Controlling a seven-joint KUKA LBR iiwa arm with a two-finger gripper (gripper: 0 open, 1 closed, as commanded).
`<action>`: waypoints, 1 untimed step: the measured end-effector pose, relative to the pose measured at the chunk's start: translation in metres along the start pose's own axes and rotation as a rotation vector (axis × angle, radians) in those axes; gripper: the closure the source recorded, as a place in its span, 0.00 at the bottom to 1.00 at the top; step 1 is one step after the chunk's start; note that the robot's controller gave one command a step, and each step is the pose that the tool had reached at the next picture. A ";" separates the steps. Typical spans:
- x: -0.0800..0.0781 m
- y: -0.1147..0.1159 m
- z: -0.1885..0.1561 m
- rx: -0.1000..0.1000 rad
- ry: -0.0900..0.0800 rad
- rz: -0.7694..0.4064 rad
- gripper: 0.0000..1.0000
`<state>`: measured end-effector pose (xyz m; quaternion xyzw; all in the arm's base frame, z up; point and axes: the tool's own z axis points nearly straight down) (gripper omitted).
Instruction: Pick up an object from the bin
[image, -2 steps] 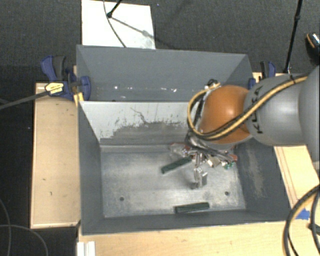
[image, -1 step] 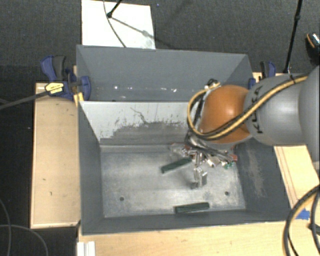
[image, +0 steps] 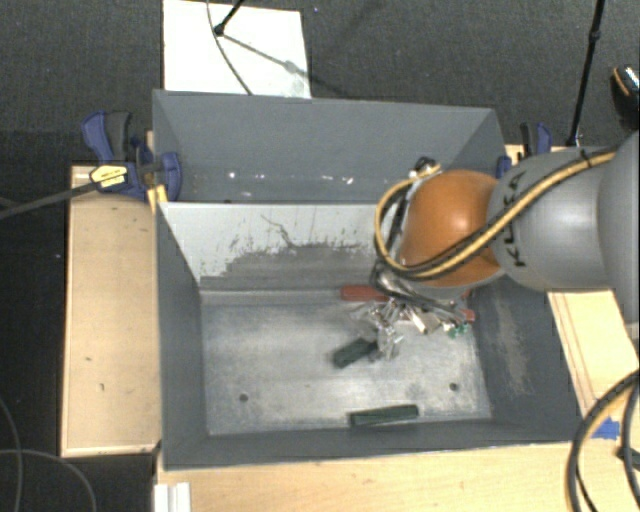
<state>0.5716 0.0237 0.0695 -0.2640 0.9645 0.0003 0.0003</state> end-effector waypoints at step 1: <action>-0.001 0.000 -0.004 0.002 -0.004 -0.001 1.00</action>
Offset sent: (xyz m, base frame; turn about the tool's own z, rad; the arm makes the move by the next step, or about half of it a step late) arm 0.0001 0.0001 0.0031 0.0000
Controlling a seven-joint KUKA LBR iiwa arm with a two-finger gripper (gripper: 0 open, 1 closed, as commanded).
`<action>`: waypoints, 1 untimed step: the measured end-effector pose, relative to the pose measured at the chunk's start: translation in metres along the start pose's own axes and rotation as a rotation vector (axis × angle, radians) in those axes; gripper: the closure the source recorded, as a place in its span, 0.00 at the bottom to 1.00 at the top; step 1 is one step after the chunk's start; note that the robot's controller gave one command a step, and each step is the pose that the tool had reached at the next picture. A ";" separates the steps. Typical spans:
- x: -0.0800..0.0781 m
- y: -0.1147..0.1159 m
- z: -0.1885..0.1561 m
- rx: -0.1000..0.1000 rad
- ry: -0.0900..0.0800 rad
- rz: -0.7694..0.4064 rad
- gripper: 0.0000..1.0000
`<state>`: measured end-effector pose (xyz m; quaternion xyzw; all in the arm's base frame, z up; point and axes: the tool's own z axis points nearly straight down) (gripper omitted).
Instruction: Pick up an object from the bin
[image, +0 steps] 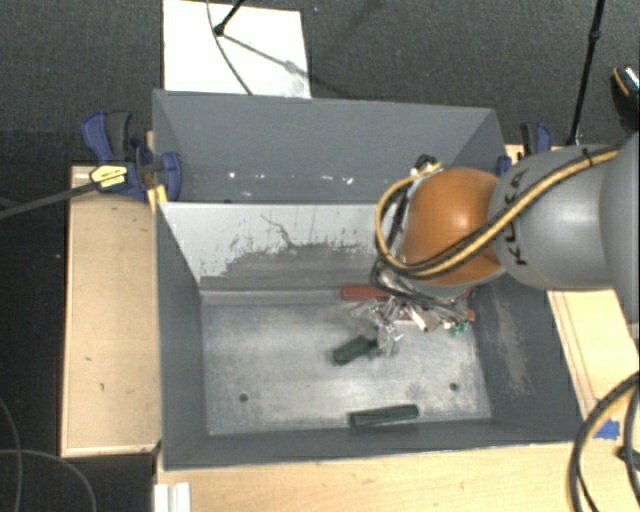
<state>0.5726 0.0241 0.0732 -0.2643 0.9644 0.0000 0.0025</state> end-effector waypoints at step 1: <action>-0.002 0.000 -0.031 0.001 -0.001 0.000 1.00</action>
Offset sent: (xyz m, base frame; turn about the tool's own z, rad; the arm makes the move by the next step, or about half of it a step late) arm 0.0000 0.0001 0.0285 0.0000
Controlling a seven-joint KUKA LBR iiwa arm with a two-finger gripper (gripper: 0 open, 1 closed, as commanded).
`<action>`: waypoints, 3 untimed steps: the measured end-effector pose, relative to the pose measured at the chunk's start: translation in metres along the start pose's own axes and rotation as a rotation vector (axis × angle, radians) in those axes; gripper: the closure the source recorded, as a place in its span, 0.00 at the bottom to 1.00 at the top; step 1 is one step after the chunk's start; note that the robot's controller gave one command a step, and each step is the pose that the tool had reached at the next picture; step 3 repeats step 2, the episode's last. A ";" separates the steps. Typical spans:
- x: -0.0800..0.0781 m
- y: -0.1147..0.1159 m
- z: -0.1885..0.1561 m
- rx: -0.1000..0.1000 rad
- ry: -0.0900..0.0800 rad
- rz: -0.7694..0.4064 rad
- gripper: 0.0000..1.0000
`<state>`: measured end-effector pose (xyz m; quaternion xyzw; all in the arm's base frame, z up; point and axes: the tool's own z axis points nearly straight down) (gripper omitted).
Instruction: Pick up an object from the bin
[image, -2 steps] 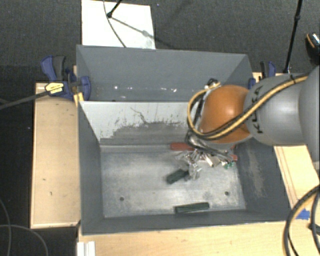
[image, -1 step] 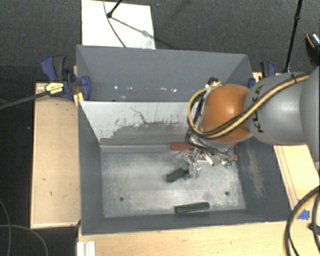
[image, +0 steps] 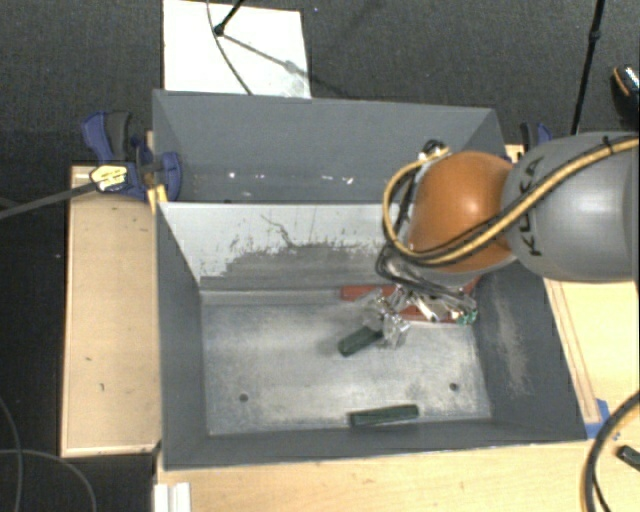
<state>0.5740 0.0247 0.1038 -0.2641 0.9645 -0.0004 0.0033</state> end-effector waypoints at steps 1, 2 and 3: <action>-0.001 0.000 -0.005 0.000 0.000 0.001 1.00; -0.002 -0.001 -0.009 0.000 -0.001 0.001 1.00; -0.002 -0.001 -0.009 0.000 -0.001 0.001 1.00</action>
Offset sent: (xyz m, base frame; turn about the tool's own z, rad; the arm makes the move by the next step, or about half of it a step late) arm 0.0000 -0.0001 0.0044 0.0000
